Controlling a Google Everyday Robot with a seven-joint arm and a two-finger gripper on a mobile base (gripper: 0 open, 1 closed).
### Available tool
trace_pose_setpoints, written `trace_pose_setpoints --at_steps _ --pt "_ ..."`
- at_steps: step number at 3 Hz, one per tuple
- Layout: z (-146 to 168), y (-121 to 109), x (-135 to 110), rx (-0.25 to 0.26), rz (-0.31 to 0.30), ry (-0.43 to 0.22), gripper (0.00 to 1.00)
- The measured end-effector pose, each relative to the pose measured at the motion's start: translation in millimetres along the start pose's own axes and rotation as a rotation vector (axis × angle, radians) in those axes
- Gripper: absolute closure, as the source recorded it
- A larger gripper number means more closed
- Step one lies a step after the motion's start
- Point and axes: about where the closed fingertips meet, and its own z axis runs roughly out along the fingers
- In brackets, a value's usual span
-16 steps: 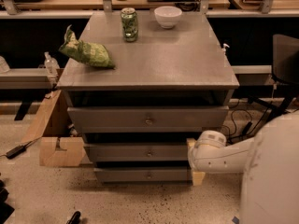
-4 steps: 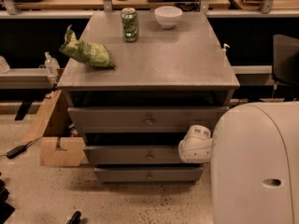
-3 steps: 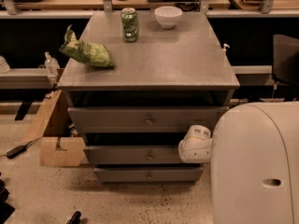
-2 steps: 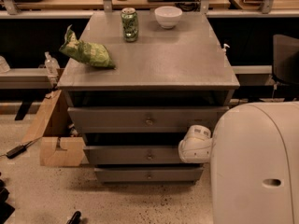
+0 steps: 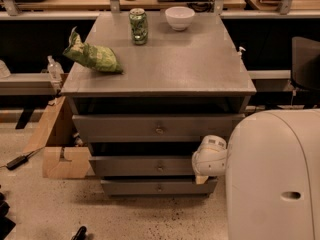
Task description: Open middle drawer
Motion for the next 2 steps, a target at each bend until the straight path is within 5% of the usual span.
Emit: trace_pose_setpoints --at_steps 2 --pt "1.5 1.9 0.1 -0.010 0.000 -0.009 0.00"
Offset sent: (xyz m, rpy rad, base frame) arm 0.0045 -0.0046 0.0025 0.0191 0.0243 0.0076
